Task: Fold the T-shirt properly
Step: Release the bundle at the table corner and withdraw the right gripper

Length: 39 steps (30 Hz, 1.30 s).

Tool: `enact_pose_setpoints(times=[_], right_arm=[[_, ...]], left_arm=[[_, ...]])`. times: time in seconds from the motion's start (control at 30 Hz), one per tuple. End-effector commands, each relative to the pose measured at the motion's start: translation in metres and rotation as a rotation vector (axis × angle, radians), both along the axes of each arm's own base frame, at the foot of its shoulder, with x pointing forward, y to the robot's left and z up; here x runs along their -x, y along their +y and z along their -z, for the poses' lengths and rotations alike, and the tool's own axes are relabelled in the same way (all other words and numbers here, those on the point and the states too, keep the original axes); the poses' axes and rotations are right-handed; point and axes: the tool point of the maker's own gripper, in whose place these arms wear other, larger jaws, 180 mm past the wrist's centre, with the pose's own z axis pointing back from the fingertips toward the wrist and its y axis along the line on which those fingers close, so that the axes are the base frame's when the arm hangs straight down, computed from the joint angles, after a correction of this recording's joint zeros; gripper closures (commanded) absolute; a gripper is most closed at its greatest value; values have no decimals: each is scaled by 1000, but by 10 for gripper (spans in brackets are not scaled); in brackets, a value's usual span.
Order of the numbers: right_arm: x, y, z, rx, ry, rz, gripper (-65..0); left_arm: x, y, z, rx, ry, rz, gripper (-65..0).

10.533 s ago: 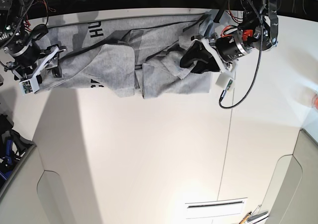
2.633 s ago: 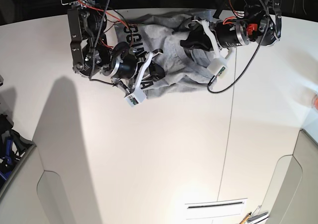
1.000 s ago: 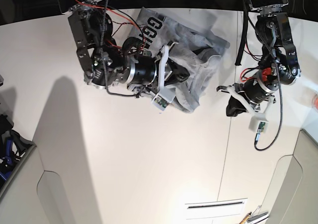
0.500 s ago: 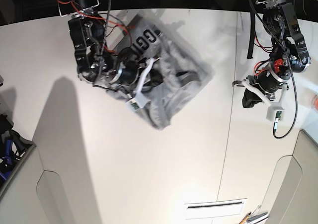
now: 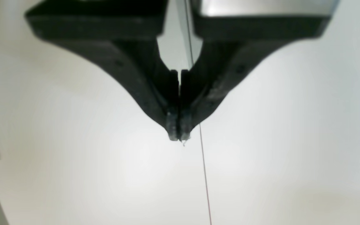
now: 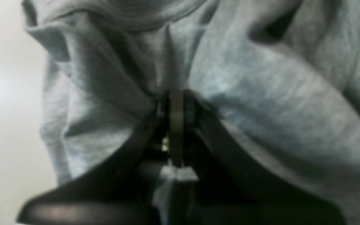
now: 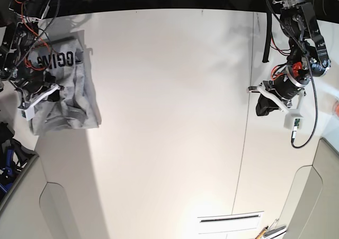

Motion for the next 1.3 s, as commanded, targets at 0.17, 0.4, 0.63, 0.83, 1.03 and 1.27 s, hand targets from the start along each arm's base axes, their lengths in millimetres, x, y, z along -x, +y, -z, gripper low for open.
enact_pose_setpoints(times=[0.17,0.4,0.63,0.83,1.03,1.27], right_arm=[[-11,-19,-22,-24,-82,55,0],[-50,-8,-74,-76,-255,25,0],[-82,8,-163,-22,-492,-79,0],[-60,21,-178,63,-498,-156,0],[-6,32,-128,39,-338,-196,0],[84,46,-68,-26,-68,-278,0]], left_arm=[[-8,0,-16,0,-59,6,0],[-11,-3,-21,33,-85,8,0],[-7,-8,-24,16,-70,42,0],[7,-9,-42,-4,-86,59,0],[55,-5,-57,-31,-85,66,0],[129,6,-51,-29,47,73,0]])
